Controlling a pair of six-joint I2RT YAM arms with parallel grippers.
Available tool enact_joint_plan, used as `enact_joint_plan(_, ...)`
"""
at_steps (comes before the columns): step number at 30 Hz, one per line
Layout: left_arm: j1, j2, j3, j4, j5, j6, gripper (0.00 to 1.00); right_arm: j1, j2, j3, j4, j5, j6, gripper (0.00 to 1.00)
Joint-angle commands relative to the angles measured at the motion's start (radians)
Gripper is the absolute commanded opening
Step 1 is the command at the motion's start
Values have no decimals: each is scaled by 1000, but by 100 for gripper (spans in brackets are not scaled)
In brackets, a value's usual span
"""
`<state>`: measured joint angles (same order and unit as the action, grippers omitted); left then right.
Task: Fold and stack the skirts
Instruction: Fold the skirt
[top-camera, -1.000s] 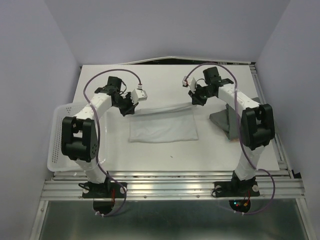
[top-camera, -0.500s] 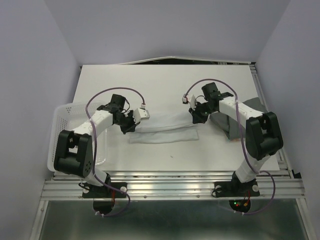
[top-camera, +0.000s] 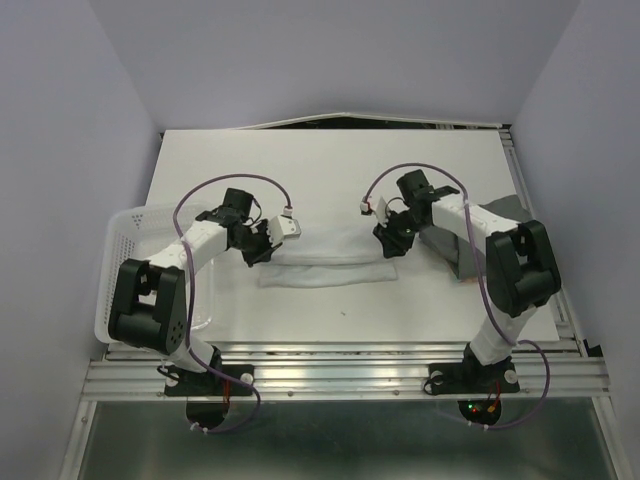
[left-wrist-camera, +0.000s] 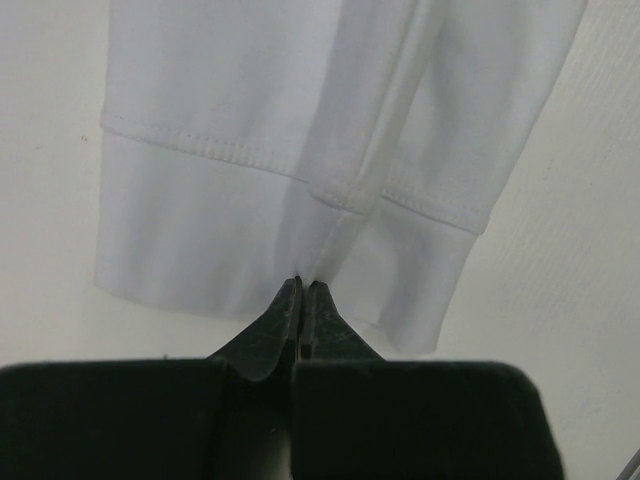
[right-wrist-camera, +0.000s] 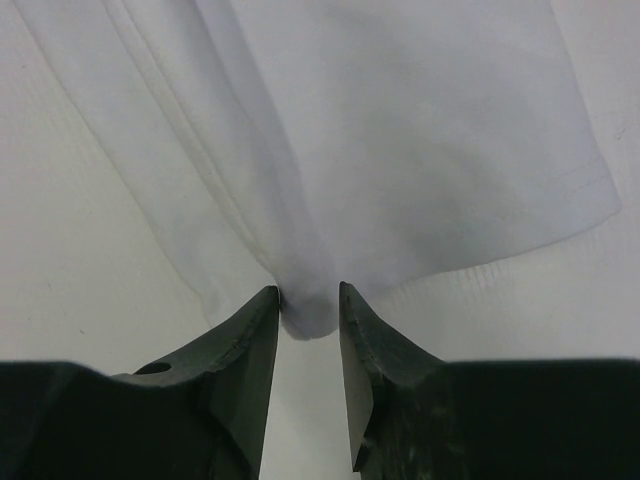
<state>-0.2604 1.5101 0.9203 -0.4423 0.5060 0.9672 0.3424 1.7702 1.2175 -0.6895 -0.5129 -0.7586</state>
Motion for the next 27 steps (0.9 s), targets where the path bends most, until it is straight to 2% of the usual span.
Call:
enact_joint_plan(1,-3,7,11,-16,3,11,22,49,-6,24,-27,30,-41,37)
enact_joint_plan(3,-3,13,14,-22,5,11,25,61,-8,4,-10,43,-42,36)
enact_joint_plan(8,-3,19,20,-42,6,25,23,81,-3,-6,4,63,-42,34)
enact_joint_plan(13,-3,25,26,-68,14,42,24,81,8,-10,2,82,-51,38)
enact_joint_plan(21,-3,33,25,-79,19,50,30,109,-12,-75,61,146,-71,37)
enact_joint_plan(23,-3,38,29,-81,20,50,25,109,-14,-79,74,158,-73,33)
enact_joint_plan(24,-3,39,31,-82,20,50,20,109,-15,-81,79,160,-70,30)
enact_joint_plan(25,-3,39,32,-81,20,48,11,109,-17,-79,81,159,-70,24)
enact_joint_plan(27,-3,39,40,-84,23,45,4,109,-25,-70,82,162,-62,17)
